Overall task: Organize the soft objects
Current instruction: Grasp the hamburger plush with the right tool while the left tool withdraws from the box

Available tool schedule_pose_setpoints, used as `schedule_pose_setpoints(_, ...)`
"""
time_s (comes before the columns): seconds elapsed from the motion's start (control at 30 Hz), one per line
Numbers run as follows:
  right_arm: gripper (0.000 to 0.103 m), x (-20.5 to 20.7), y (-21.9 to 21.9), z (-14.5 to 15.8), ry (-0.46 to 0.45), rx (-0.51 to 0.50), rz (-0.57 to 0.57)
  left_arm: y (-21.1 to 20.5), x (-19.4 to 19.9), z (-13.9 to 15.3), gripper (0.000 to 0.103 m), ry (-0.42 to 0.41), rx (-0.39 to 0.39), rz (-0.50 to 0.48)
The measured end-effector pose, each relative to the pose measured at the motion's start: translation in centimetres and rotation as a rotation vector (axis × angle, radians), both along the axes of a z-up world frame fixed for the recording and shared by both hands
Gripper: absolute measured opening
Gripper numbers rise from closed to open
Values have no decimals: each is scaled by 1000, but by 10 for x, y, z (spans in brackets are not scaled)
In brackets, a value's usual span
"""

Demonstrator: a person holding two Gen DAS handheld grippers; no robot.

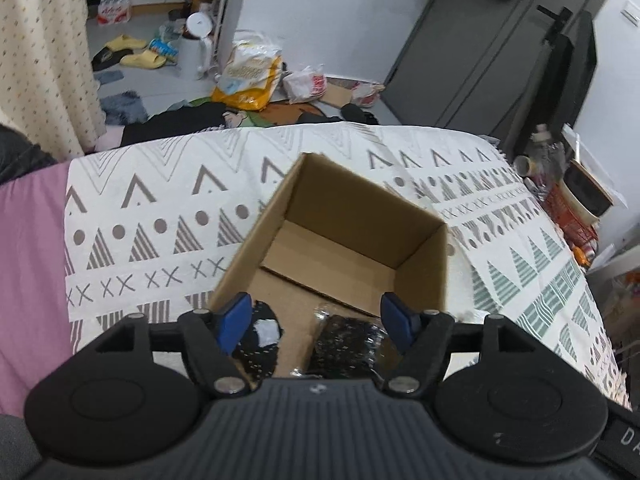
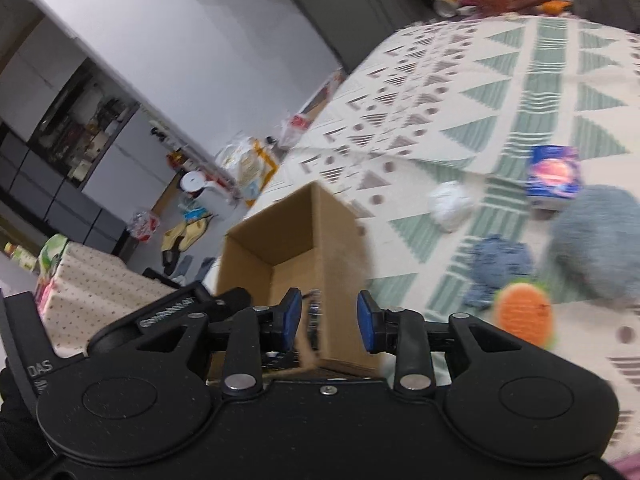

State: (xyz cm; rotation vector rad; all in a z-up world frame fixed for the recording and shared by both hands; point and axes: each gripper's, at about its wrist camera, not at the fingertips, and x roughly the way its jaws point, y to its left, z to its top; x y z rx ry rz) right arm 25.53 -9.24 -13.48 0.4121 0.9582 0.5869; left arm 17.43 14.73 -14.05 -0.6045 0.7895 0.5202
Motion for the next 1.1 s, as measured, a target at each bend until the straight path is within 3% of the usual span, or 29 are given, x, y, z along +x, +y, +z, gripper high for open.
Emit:
schedule_pose_setpoints(0.4, 38, -10, -75, 2, -8, -35, -97, -56, 4, 18, 70, -27, 49, -134)
schedule_pose_setpoints(0.47, 42, -10, -80, 2, -9, -35, -94, -66, 5, 22, 70, -35, 56, -155)
schedule_pose_setpoints(0.53, 52, -11, -85, 0, -8, -34, -98, -74, 6, 26, 70, -41, 64, -176)
schedule_pose_setpoints(0.67, 60, -13, -93, -6, -22, -38, -108, -89, 8, 29, 70, -41, 81, -218)
schedule_pose_setpoints(1.1, 61, -8, -102, -52, 51, -14, -131, -126, 31, 15, 70, 45, 122, -403)
